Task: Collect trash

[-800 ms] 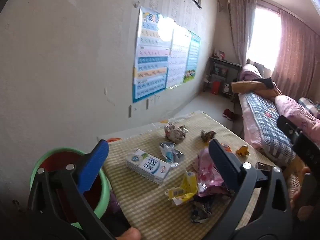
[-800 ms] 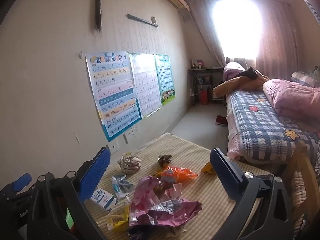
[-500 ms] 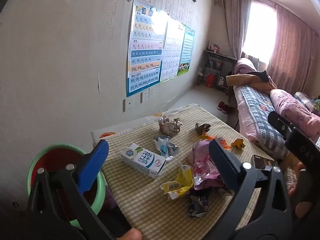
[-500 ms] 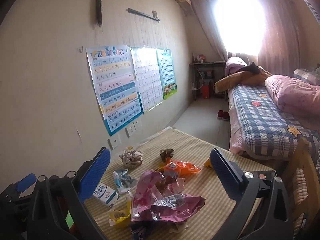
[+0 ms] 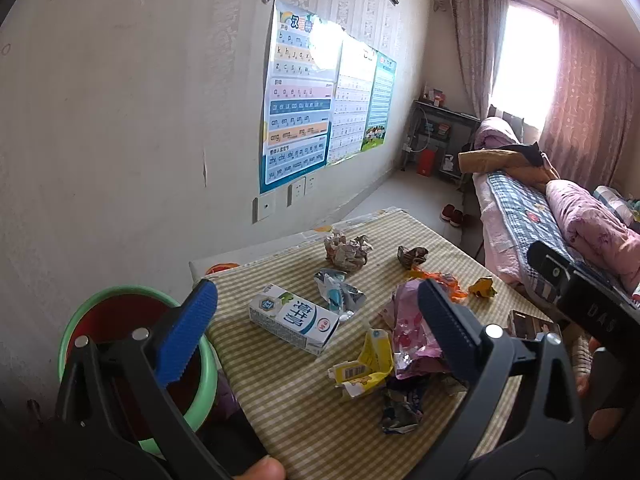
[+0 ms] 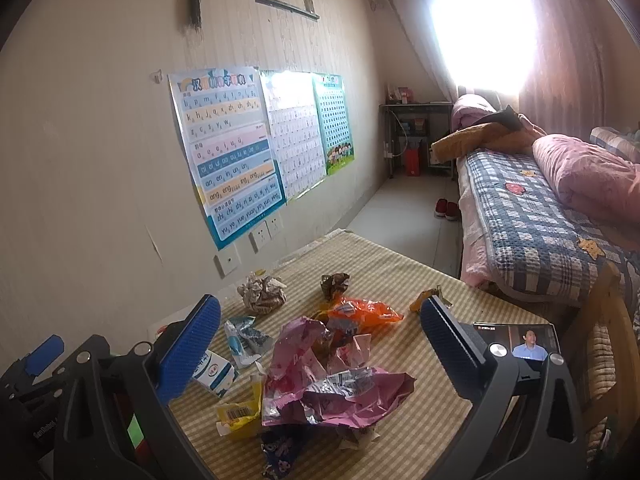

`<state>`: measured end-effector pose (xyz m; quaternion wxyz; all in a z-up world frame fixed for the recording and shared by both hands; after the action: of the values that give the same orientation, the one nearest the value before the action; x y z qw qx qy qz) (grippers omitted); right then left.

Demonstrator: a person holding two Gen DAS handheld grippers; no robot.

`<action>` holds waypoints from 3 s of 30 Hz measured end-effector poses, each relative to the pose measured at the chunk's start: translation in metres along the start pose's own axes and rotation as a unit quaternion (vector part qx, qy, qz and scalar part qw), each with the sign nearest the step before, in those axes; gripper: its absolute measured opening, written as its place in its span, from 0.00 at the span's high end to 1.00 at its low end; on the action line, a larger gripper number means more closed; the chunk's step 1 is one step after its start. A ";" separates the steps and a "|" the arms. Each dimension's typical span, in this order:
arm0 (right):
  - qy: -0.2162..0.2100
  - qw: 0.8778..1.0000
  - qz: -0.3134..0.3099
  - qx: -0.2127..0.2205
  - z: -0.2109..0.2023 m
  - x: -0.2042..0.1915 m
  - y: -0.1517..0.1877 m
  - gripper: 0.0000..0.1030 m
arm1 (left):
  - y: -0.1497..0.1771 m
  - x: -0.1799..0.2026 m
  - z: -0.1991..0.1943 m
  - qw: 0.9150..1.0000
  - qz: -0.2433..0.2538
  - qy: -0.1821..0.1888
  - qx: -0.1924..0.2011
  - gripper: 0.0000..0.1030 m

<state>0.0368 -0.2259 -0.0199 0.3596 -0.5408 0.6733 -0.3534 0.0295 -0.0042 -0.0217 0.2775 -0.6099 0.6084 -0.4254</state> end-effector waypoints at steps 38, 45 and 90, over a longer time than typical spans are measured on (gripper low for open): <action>0.002 1.000 -0.005 -0.030 0.012 0.001 0.010 0.07 | 0.006 -0.007 0.006 1.000 -0.012 -0.021 -0.014 0.05; 0.002 0.999 -0.004 -0.033 0.013 0.001 0.011 0.07 | 0.007 -0.008 0.005 1.000 -0.015 -0.022 -0.016 0.05; 0.007 0.990 0.003 -0.139 0.041 0.037 0.075 0.07 | 0.042 -0.002 0.042 0.997 0.029 -0.020 -0.076 0.05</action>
<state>0.0306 -0.2536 -0.1086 0.2775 -0.5810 0.7198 -0.2594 0.0442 -0.0146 -0.0782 0.2548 -0.6199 0.6502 -0.3578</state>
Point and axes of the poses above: each gripper's, at about its wrist camera, not at the fingertips, and z roughly the way its jaws point, x to its right, y to its underside, the point moved 3 cm from there along z, roughly the way its jaws point, and after that the axes turned 8 degrees about y, right-handed, at the moved point
